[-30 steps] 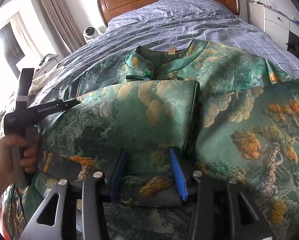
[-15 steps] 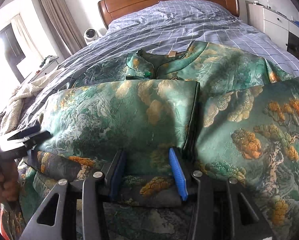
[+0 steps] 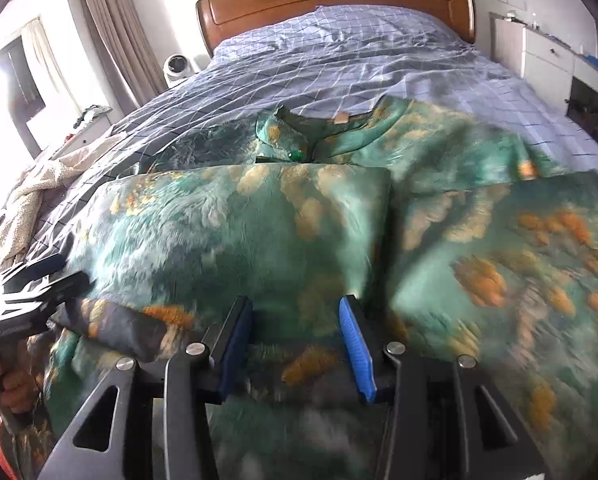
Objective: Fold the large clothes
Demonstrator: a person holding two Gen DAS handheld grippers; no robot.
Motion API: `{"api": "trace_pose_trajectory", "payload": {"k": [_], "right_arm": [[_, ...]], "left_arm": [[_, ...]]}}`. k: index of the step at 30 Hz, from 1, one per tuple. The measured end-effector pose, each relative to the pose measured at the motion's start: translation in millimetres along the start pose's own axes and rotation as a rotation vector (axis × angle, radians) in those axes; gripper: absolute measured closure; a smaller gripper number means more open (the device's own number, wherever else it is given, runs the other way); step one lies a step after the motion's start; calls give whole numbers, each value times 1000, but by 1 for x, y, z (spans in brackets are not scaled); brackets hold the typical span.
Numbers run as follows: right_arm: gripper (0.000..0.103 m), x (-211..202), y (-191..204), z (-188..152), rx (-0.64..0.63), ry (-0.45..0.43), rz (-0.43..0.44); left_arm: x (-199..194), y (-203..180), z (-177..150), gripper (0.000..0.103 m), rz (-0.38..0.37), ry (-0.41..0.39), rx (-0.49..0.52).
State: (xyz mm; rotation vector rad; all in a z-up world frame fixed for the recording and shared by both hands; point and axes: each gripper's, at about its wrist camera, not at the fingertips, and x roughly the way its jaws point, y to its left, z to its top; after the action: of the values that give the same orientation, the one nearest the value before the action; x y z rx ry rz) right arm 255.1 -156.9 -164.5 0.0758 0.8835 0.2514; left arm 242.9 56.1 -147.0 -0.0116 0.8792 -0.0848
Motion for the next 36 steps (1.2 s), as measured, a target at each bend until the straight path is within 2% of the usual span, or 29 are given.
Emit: {"api": "trace_pose_trajectory", "payload": {"k": [1,4,6,9,11,12,13,14,17,23,36], "right_arm": [[53,-16,0,-5,13,-2,-18],[51,-57,-7,-26,37,-7,29],[51,-81,-10,-49,26,22,3],[50,-114,-12,-100,31,100,-15],[42,-118,-12,-134,39,128,-16],[41,-116,-12,-150,30,119,-22],[41,-118,-10,-160,7,63,-32],[41,-119,-8,-165,-11,25,-45],[39,-112,-1,-166,-43,-8,-94],[37,-107,-5,-174,-33,-92,-75],[37,-106,0,-177,-51,-103,-108]], "left_arm": [[-9,0,-7,12,-18,5,-1],[-42,-2,-38,12,-45,15,14],[-61,-5,-66,10,-46,29,18],[-73,-12,-102,5,-55,38,18],[-68,-17,-124,1,-38,40,22],[-62,-19,-135,1,-13,20,28],[-63,-21,-139,1,1,-12,32],[-63,-24,-142,1,18,-43,38],[-60,-25,-137,1,25,-35,30],[-56,-25,-135,1,21,-34,31],[-60,-28,-144,1,28,-43,36]]}}
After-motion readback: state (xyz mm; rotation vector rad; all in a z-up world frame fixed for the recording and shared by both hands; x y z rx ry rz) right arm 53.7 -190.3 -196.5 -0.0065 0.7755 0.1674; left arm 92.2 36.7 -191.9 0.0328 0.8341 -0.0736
